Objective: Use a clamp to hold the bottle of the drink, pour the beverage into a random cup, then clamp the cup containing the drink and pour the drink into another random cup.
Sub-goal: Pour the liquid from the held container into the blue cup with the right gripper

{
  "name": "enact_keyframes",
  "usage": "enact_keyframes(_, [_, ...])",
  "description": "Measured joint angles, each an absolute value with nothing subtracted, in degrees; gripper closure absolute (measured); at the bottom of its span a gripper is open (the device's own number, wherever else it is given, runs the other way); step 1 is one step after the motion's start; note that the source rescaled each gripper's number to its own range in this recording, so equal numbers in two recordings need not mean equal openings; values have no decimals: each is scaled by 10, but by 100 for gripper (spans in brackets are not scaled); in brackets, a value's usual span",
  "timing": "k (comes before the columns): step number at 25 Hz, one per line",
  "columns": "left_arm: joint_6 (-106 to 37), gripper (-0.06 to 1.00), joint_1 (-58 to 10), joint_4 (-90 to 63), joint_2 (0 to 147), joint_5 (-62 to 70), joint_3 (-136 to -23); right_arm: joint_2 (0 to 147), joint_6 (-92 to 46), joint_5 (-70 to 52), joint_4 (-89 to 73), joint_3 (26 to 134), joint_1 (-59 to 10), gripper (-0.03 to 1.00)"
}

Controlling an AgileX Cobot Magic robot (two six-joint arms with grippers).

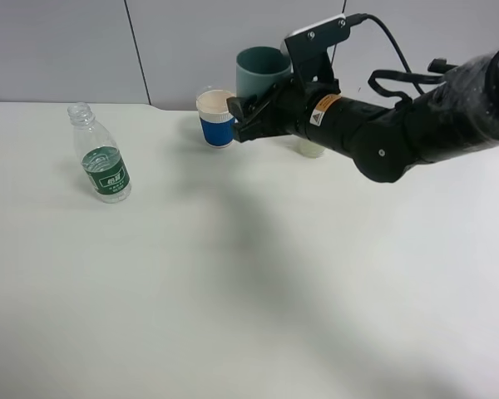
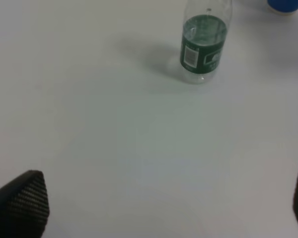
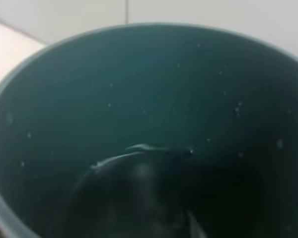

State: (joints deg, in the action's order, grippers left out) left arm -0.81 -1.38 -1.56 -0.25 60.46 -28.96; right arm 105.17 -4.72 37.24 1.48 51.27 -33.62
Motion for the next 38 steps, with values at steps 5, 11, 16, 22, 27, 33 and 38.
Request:
enact_keyframes(5, [-8, -6, -14, -16, -2, 605, -290, 1062, 0, 277, 72, 588, -311, 96])
enact_keyframes(11, [-8, -6, -14, -16, -2, 605, -290, 1105, 75, 174, 159, 691, -307, 96])
enact_keyframes(16, [-8, -6, -14, -16, -2, 605, -290, 1147, 163, 91, 239, 780, -307, 96])
enact_keyframes(22, [-8, -6, -14, -16, -2, 605, -290, 1175, 242, 43, 327, 848, -306, 96])
enact_keyframes(27, [-8, -6, -14, -16, -2, 605, -290, 1189, 273, 32, 355, 871, -306, 96])
enact_keyframes(33, [-8, -6, -14, -16, -2, 605, -290, 1190, 273, 29, 362, 872, -304, 96])
enact_keyframes(38, [-8, -6, -14, -16, -2, 605, -290, 1190, 274, 29, 381, 872, -298, 96])
